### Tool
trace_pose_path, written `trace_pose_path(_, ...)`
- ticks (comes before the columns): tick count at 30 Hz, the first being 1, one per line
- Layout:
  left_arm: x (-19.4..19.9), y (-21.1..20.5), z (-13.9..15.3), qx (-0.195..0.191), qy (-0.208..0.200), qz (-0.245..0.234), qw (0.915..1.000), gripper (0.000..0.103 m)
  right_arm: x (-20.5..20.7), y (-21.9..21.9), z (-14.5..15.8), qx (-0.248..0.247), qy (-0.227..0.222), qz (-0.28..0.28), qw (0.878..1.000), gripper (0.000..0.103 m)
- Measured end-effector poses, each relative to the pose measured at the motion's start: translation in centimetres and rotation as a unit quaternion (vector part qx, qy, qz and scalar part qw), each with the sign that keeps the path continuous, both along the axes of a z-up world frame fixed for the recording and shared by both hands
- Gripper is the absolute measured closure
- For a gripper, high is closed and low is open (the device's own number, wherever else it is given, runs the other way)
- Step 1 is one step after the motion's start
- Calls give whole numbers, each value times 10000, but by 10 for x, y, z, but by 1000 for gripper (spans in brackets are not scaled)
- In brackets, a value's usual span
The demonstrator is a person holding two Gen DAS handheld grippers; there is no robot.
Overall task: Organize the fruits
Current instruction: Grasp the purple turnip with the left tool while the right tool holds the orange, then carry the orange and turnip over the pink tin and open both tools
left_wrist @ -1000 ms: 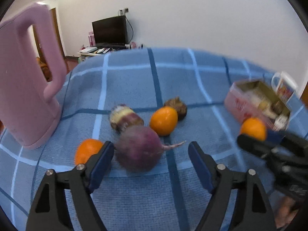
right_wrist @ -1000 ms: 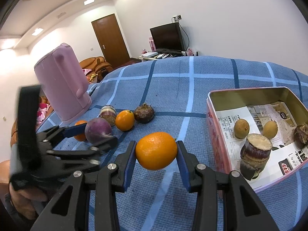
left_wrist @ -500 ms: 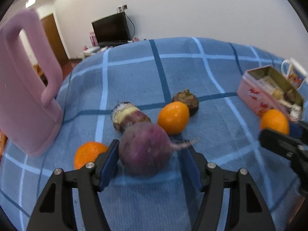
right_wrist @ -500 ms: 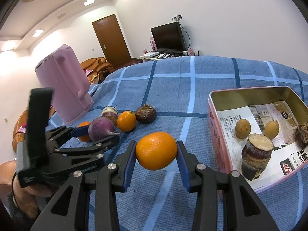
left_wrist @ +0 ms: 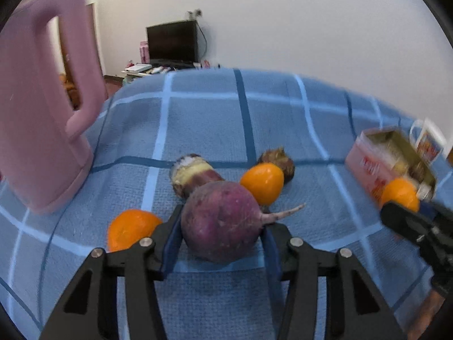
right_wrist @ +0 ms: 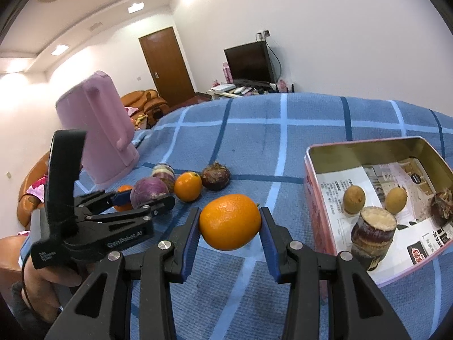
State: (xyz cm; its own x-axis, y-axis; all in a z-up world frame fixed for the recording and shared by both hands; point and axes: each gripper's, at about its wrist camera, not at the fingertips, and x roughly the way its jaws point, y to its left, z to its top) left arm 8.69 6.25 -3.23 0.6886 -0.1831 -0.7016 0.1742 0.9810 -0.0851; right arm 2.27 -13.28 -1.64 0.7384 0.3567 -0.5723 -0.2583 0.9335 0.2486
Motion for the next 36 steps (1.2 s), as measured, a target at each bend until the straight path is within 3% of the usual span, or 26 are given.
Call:
trace_pose_path(5,-20,9,15,-463,-633,353,9963,51,-7,0,11,115,-329,112,9993,60)
trace_pose_path(11,-38,-9,26,-479,-1142,520,9909,51,-15,-4,20,186,-639,157,9977,60)
trace_pose_path(21,-51,-43,31,-458,-1311,482,9891,51,-19,-29,25,28,-790,-153,9968,60)
trace_pose_path(36,-57,-112,36,-133,-1499,166,9885,51,-22,-87,28,-150,-866,-614,9942,60)
